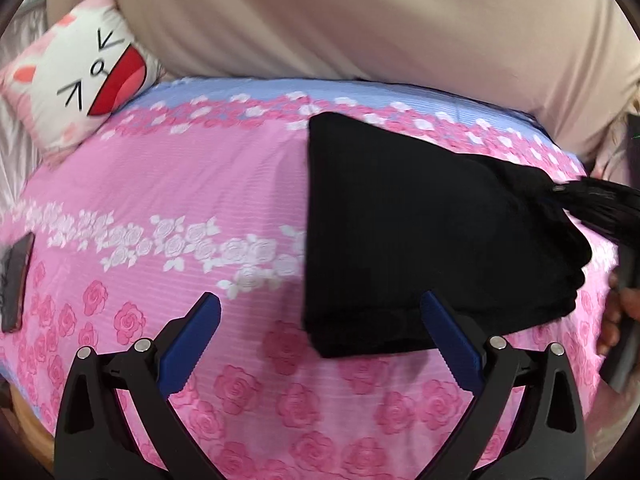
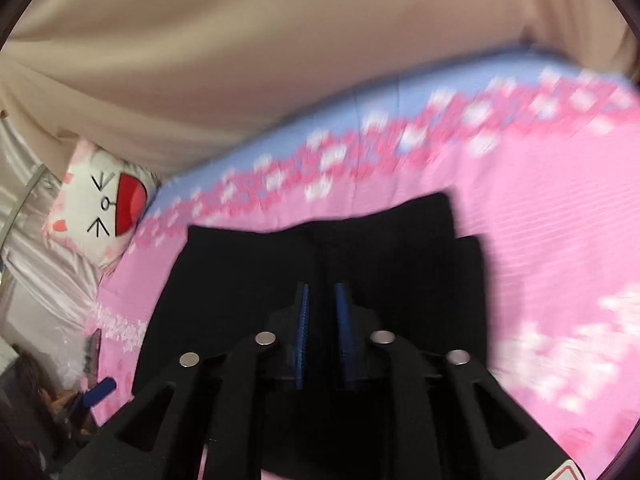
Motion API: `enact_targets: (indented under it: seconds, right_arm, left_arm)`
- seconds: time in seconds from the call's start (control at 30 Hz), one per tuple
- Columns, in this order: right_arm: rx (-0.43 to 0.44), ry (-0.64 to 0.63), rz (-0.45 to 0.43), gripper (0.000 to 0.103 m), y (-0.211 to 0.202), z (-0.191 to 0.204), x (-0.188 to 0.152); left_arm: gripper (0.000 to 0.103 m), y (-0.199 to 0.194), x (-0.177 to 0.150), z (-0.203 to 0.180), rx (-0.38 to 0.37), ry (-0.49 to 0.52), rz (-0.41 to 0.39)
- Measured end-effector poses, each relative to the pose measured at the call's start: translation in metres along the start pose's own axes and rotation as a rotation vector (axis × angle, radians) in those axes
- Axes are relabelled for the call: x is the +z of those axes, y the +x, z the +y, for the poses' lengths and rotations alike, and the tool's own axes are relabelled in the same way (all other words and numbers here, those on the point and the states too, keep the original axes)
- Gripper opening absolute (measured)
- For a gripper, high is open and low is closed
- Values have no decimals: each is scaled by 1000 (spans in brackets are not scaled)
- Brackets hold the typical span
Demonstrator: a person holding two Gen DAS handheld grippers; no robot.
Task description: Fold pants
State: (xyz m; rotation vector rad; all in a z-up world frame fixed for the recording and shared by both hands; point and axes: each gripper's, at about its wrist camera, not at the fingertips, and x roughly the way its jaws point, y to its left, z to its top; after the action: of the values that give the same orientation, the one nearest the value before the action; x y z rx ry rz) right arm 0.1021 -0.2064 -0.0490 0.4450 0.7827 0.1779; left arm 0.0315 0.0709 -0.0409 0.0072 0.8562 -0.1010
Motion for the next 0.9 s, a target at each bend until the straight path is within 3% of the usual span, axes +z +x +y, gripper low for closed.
enact_targets:
  seconds: [0.03,0.1,0.13,0.2,0.27,0.4,0.5,0.67,0.7,0.73,0.77,0.8,0.83,0.9]
  right_arm:
    - [-28,-14,-26,38,-19,-4,-7]
    - [-79,-8,-38,51,-40,-20,-21]
    - [-102,3,-39,52,-46,-30,-28]
    - [-129,16,-28,52,-59,-47,-46]
    - [-127,6,-22,52,-70,-58,-66]
    - [-218,-139,21,52,-68,-50,-95]
    - [-214,-166,70,54,-52,-49,-112]
    - [-200,-183,76,54,-30,-36,-99]
    - [-198,-182,79,51,-24,-35,-96]
    - [-189,-180,69,33,-20,-35,-91]
    - [-156,-160,71,23,-18,-36,-86]
    - [-124,-124,71,18,-18,-38,-82]
    - [-115,-106,58,15,-21,-37,-79]
    - [-79,-83,5,13,-38,-32,-72]
  left_arm:
    - [98,-1,-1,-4,-8,6,0]
    - [98,3,-3,-6,-34,-1,26]
    - [98,6,-2,-6,-53,-13,42]
    - [98,16,-2,-5,-78,-50,77]
    - [98,26,-5,-9,-28,-41,109]
    - [98,20,-19,-17,34,101,91]
    - [98,28,-31,-24,118,187,98]
    - [98,53,-20,-25,114,180,69]
    - [98,57,-16,-21,98,159,60]
    - [98,61,-8,-15,65,127,59]
    - [95,65,-1,-9,31,90,67]
    - [79,65,6,-4,-25,64,72]
    - [45,63,12,1,-88,42,69]
    - [33,56,22,3,-80,42,65]
